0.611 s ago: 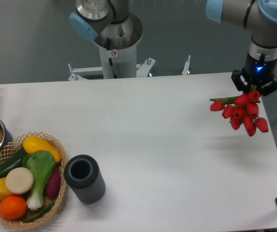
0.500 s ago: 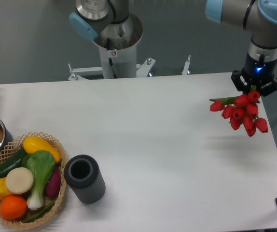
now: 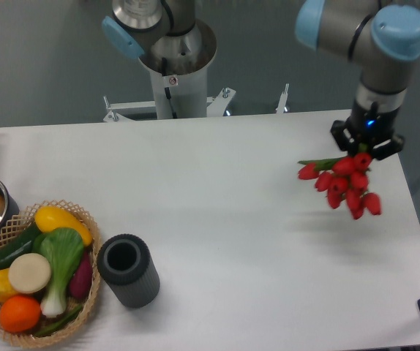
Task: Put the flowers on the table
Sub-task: 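Carry the red tulips in the gripper toward the table center, lowering them, then open the gripper to release the tulips onto the table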
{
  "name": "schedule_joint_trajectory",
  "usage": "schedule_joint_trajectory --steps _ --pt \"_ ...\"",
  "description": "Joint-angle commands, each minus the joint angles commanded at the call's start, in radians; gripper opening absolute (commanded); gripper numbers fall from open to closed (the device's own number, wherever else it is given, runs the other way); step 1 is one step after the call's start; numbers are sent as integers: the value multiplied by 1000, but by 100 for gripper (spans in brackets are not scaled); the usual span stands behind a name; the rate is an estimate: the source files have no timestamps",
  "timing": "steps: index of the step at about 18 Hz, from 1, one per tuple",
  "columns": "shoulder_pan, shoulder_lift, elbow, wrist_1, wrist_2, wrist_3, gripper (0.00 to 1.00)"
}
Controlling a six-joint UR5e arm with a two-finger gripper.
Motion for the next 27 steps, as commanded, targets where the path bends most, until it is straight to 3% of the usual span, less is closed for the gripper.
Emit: schedule_joint_trajectory --steps 4,6,8,13,14,15,21,27 --pt "-109 -58 -2 78 69 -112 6" --pt "-120 -80 3 109 68 -160 8" --pt "-155 -88 18 112 68 -195 13" --pt "-158 -85 21 114 48 -212 25" --pt "-158 -85 23 117 42 -212 35" --pt "-158 -88 23 127 43 -203 97" --pt "-151 -68 11 153 54 -200 100" --pt "-66 -37 21 180 46 -125 100"
